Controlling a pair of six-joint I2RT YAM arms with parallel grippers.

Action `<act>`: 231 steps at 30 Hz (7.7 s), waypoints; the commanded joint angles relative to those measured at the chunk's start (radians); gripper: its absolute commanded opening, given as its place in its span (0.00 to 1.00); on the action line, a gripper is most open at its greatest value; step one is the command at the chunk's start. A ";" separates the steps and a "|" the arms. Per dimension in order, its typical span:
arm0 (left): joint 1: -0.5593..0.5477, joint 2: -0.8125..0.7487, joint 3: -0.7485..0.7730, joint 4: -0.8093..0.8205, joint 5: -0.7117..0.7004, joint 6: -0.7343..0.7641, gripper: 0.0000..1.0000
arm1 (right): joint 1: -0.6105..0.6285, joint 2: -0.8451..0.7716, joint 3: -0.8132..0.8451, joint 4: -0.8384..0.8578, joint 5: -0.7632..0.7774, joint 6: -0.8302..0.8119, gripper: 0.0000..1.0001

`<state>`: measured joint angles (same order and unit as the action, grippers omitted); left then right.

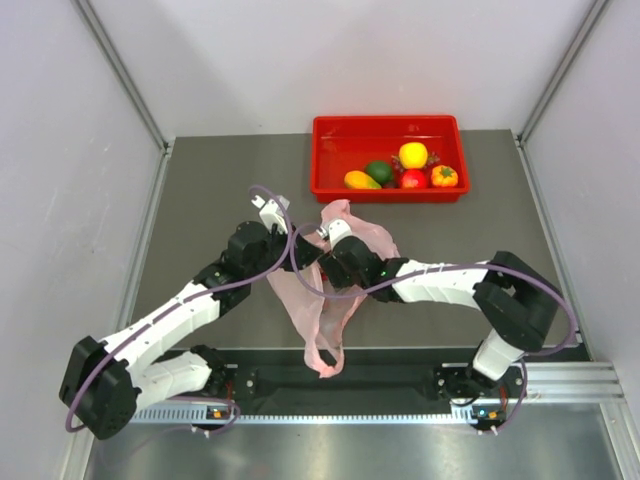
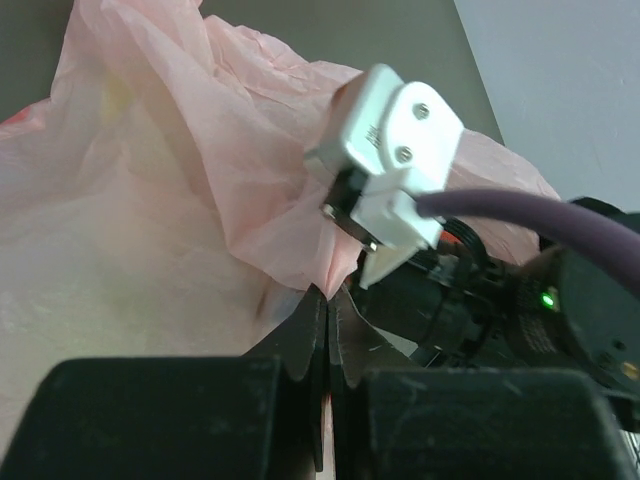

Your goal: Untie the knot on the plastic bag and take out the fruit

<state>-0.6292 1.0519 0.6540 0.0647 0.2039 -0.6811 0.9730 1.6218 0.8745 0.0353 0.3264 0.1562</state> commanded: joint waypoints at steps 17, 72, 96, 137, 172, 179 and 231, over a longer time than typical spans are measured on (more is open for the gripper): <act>-0.003 -0.029 -0.021 0.055 -0.017 0.003 0.00 | -0.096 -0.020 -0.065 0.112 -0.265 0.011 0.02; -0.001 0.022 0.010 0.055 -0.001 0.015 0.00 | -0.882 0.538 1.255 -0.503 -0.219 0.049 1.00; 0.002 -0.053 0.022 -0.060 -0.073 0.077 0.00 | -0.139 -0.708 0.046 -0.377 -0.469 0.085 0.17; 0.000 -0.230 -0.007 -0.260 -0.164 0.034 0.00 | 0.173 0.173 0.020 0.575 -0.003 0.150 1.00; 0.000 -0.282 -0.099 -0.181 -0.107 -0.029 0.00 | 0.066 0.202 -0.080 0.742 -0.035 0.180 0.04; 0.000 -0.268 -0.090 -0.155 -0.100 -0.037 0.00 | 0.061 0.121 -0.095 0.600 0.019 0.144 0.80; 0.000 -0.316 -0.116 -0.174 -0.103 -0.044 0.00 | -0.025 0.296 0.170 0.199 0.267 0.339 0.00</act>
<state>-0.6235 0.7643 0.5385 -0.1043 0.0925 -0.7357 0.9699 2.0048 1.1046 0.2619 0.5251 0.5491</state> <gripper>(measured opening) 0.011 0.083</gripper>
